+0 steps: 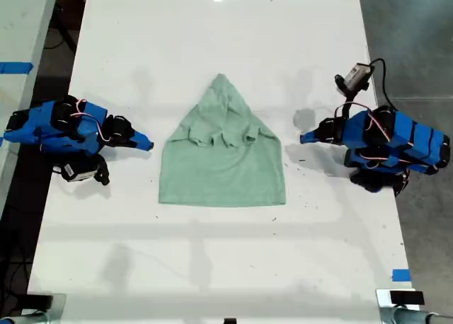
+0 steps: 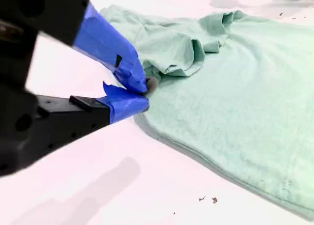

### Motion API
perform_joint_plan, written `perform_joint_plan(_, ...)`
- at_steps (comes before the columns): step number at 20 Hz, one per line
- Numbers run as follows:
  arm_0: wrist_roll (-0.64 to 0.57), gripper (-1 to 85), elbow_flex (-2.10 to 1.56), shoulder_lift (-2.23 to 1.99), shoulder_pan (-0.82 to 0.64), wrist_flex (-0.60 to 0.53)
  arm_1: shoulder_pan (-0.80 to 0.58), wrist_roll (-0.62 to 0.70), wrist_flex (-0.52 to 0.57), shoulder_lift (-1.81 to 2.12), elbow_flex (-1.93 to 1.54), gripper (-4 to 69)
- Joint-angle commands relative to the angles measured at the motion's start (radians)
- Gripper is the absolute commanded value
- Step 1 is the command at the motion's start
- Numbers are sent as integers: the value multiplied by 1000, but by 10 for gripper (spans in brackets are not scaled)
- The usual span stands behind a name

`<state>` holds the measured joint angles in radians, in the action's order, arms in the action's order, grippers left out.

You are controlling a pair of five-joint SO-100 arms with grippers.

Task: Fold t shirt

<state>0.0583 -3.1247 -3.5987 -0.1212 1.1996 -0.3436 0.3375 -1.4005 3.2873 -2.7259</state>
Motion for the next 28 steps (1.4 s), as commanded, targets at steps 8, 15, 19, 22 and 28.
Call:
perform_joint_plan(8,-6,-1,18,-6,12,-26,192,-126,92,-1086,554,127)
perform_joint_plan(15,-6,-2,18,-6,20,-26,275,-144,331,-1434,635,130)
perform_joint_plan(19,-6,-2,18,-6,25,-26,264,-149,420,-1437,552,22)
perform_joint_plan(22,-6,-2,18,-6,28,-26,245,-138,308,-1338,581,22)
perform_joint_plan(28,-6,-2,18,-6,21,-26,207,25,48,-1379,1055,22)
